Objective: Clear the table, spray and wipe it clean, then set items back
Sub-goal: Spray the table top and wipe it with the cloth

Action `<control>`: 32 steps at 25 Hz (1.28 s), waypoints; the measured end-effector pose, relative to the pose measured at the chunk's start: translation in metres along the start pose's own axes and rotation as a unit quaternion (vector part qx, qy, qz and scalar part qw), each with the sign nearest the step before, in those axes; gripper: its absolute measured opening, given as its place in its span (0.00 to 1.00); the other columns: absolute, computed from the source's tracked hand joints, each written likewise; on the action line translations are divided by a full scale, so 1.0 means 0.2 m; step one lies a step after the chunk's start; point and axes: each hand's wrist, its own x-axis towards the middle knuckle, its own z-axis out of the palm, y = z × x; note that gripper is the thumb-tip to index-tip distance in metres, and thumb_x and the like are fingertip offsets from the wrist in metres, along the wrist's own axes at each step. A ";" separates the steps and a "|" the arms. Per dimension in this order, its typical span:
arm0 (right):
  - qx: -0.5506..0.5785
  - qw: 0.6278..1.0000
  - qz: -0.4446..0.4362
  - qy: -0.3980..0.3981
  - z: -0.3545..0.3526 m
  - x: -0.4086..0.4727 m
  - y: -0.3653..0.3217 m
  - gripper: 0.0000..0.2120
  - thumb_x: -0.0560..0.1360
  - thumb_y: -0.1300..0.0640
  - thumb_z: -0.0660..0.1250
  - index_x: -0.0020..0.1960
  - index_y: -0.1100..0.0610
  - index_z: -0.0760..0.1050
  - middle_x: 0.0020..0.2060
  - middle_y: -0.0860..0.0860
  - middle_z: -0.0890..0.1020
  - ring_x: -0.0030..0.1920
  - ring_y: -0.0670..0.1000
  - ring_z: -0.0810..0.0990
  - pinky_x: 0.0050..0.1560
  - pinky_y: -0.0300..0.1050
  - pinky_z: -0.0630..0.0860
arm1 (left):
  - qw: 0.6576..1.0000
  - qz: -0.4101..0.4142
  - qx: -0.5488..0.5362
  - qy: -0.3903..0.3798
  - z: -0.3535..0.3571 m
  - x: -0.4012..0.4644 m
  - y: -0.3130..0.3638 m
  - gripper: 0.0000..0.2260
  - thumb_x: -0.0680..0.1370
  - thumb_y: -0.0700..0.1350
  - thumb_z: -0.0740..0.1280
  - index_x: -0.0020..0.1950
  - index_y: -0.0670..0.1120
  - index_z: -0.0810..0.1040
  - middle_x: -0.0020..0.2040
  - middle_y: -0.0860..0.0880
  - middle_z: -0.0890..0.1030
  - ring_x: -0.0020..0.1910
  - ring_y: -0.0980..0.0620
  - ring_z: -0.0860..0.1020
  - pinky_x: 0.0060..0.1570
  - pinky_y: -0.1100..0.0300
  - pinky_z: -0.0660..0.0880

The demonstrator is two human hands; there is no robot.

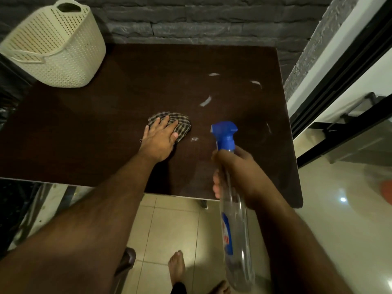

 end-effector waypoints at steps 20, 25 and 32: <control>-0.024 0.999 0.008 0.029 -0.14 0.78 -0.53 0.14 0.74 0.52 0.65 0.59 0.50 0.70 0.42 0.59 0.77 0.36 0.56 0.78 0.35 0.49 0.78 | 1.000 0.025 0.011 0.006 -0.20 1.02 0.10 0.22 0.83 0.54 0.50 0.78 0.55 0.55 0.80 0.52 0.51 0.78 0.48 0.46 0.74 0.45 0.44; -0.003 0.999 0.020 0.040 -0.17 1.07 -0.71 0.14 0.76 0.54 0.65 0.60 0.52 0.69 0.40 0.57 0.78 0.32 0.53 0.79 0.34 0.48 0.78 | 0.998 0.059 0.006 0.004 -0.29 1.42 0.14 0.22 0.83 0.54 0.50 0.78 0.55 0.56 0.80 0.51 0.51 0.78 0.48 0.47 0.75 0.45 0.44; -0.004 0.997 0.027 0.069 -0.24 1.30 -0.85 0.19 0.76 0.54 0.65 0.65 0.52 0.66 0.38 0.55 0.78 0.32 0.51 0.78 0.32 0.46 0.78 | 0.998 0.067 0.010 -0.001 -0.34 1.77 0.27 0.22 0.83 0.53 0.51 0.78 0.55 0.56 0.80 0.52 0.51 0.78 0.49 0.46 0.75 0.44 0.44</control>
